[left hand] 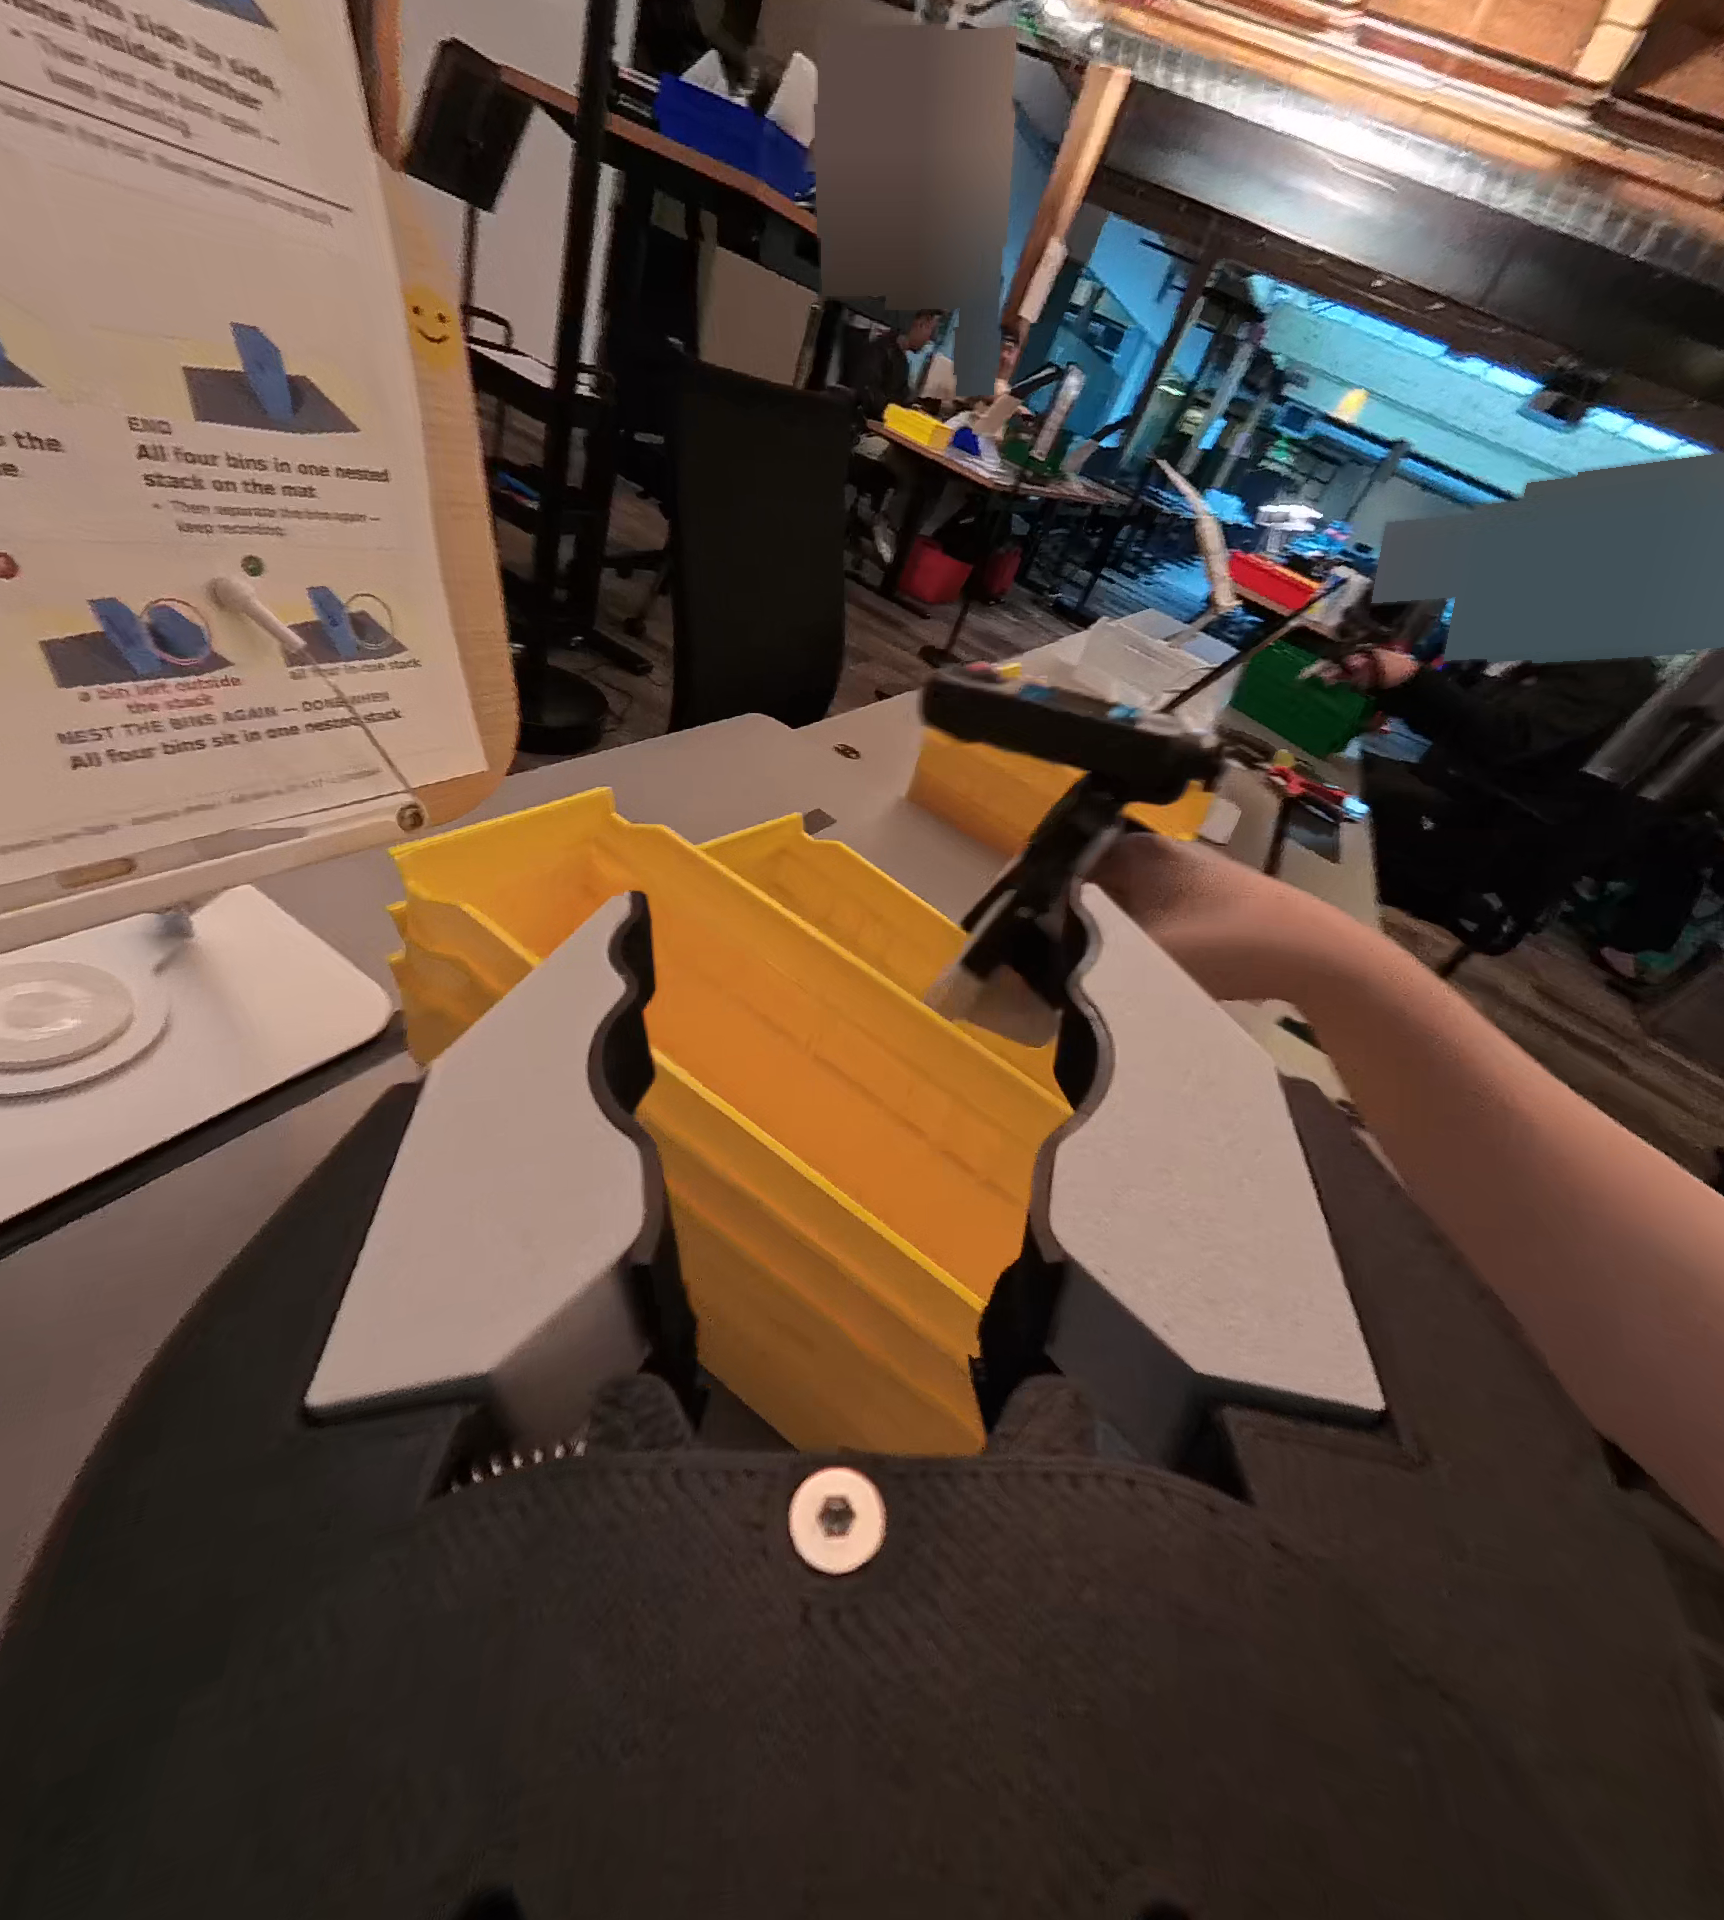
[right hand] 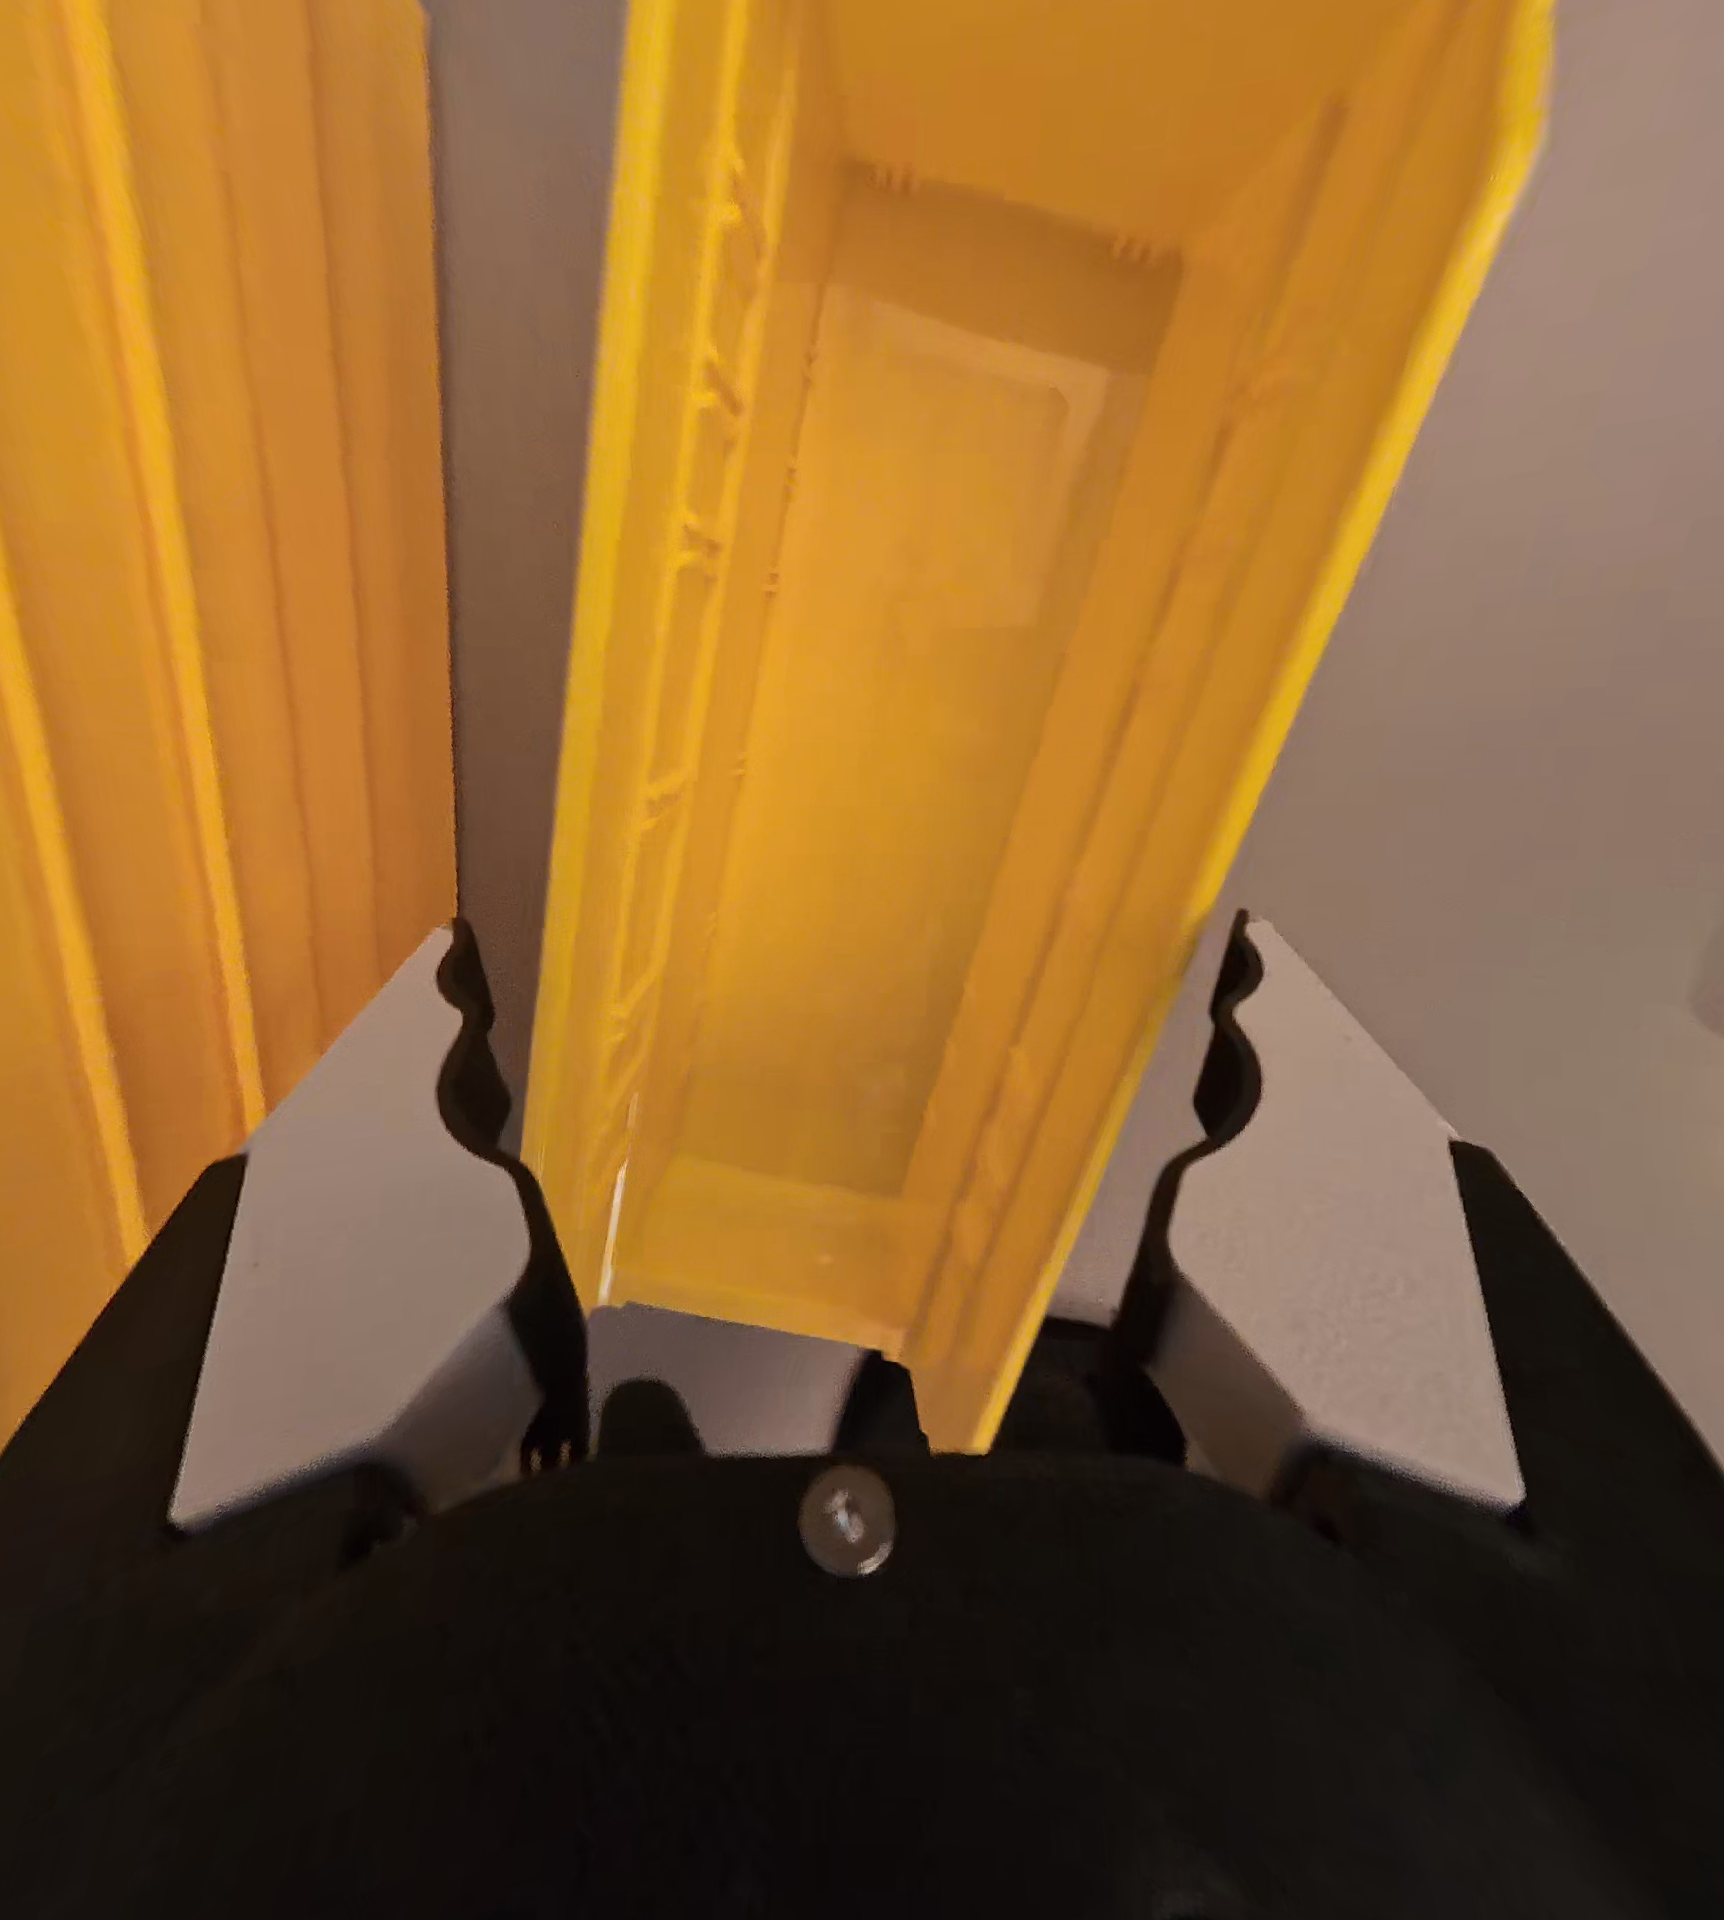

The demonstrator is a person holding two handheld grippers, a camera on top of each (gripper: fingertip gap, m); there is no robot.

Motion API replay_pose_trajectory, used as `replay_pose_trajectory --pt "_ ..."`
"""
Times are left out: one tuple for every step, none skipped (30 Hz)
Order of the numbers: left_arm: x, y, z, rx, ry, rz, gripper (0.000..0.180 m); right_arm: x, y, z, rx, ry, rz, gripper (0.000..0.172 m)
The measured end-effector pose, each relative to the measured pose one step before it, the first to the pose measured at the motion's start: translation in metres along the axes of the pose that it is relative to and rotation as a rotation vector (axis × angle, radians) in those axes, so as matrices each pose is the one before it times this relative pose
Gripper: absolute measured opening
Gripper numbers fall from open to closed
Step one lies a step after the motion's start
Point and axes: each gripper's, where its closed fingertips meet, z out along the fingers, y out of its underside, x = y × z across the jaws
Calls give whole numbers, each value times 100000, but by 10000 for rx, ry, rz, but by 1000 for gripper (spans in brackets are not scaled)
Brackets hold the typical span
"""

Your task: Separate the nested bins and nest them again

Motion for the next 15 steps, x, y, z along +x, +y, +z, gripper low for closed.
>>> replay_pose_trajectory --pt "-228 79 307 34 -314 141 83 -26 -410 -790 432 -82 -140 137" --pt "53 176 376 -30 -189 191 88 -86 -410 -867 430 -171 -114 137" --pt "296 316 420 -121 -59 172 91 -3 -401 -912 419 -165 -85 137" --pt "343 371 477 -147 -37 96 96 84 -508 -943 470 -154 -91 137" --pt "377 324 504 -99 -14 50 103 100 -652 -949 533 -164 -108 136" --pt "458 289 496 -48 53 45 106 194 -853 -974 621 -144 -96 136" --pt "478 376 515 -88 67 43 108 244 -1119 -970 770 -132 -91 136" --pt "297 536 510 -193 -47 12 110 256 -1252 -927 869 -148 -71 135" --pt "156 645 496 -271 -138 45 114 254 -1297 -840 930 -151 -54 135" --pt "224 636 500 -300 -115 167 118 286 -1300 -743 992 -131 -74 135" --pt "216 635 438 -336 -134 243 122 324 -1283 -650 1008 -101 -127 134" --pt "93 568 368 -321 -199 264 126 456 -1201 -562 937 -36 -147 134" --pt "32 459 294 -253 -228 273 130 626 -1120 -496 846 55 -147 133" --pt "39 363 226 -182 -200 247 131 749 -986 -443 761 109 -170 133" --pt "29 297 239 -111 -164 161 132 731 -783 -368 638 103 -180 132"
